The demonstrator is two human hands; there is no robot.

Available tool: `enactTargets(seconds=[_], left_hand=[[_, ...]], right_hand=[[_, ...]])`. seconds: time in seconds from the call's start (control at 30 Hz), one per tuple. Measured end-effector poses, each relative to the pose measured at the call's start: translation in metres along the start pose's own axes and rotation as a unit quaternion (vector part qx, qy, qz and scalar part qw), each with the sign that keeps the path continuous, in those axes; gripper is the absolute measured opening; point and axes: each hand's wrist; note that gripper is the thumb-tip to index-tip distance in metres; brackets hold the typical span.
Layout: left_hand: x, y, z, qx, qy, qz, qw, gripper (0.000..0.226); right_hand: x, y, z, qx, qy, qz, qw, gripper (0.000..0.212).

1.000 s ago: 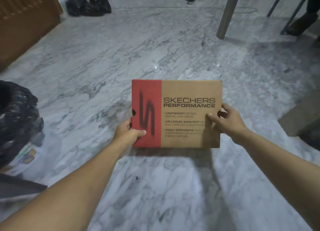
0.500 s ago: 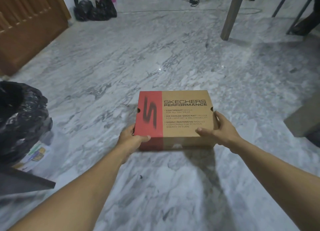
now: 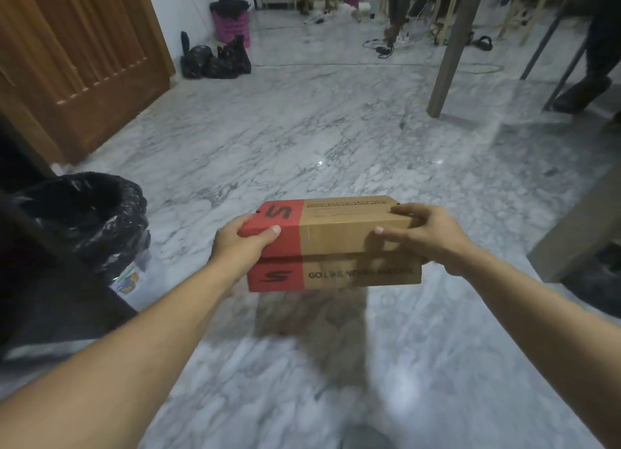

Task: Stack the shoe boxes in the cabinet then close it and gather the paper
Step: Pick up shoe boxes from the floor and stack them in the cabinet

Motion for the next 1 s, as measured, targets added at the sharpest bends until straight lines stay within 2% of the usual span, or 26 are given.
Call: enactTargets(seconds=[0.1,0.2,0.3,0.4,0.47,0.6,0.77,0.83,0.9,1.0], left_hand=[[-0.039,-0.028,0.021,-0.006,-0.04,-0.018,0.999,0.04],[-0.084,-0.06,0.043,0.0,-0.089,-0.037,0.995,0.061],[-0.134,-0.092,0.065,-0.003,-0.116,-0.053,0.992,0.076],[-0.185,-0.119,0.084,-0.016,-0.124,-0.082,0.989,0.089],[-0.219,-0.134,0.096,-0.014,-0.13,-0.105,0.986,0.076],[-0.287,-0.164,0.121,-0.011,-0.143,-0.139,0.98,0.05],[-0.362,-0.191,0.163,-0.011,-0.197,-0.188,0.962,0.065],[-0.388,-0.201,0.182,0.004,-0.225,-0.206,0.952,0.063],[-0.411,-0.212,0.202,0.011,-0.251,-0.211,0.945,0.053],[-0.443,-0.228,0.234,0.017,-0.303,-0.212,0.929,0.022]], right_hand=[[-0.036,0.038,0.0,0.004,-0.017,0.017,1.0,0.054],[-0.074,0.077,0.003,0.008,-0.038,0.046,0.998,0.052],[-0.114,0.115,0.008,0.009,-0.046,0.07,0.996,0.066],[-0.159,0.151,0.015,0.018,-0.052,0.084,0.995,0.093],[-0.191,0.172,0.019,0.024,-0.055,0.093,0.994,0.102],[-0.25,0.205,0.021,0.053,-0.038,0.121,0.991,0.096],[-0.308,0.253,0.004,0.072,-0.01,0.163,0.984,0.094],[-0.322,0.277,-0.007,0.077,0.002,0.186,0.98,0.093],[-0.333,0.304,-0.019,0.079,0.014,0.207,0.975,0.093],[-0.344,0.346,-0.042,0.082,0.042,0.246,0.965,0.094]])
Point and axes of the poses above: each hand's wrist, its own x-axis towards the middle knuckle, its own z-axis out of the back of the hand, y = z × x, and after that the axes turned 11 degrees about y, right-handed
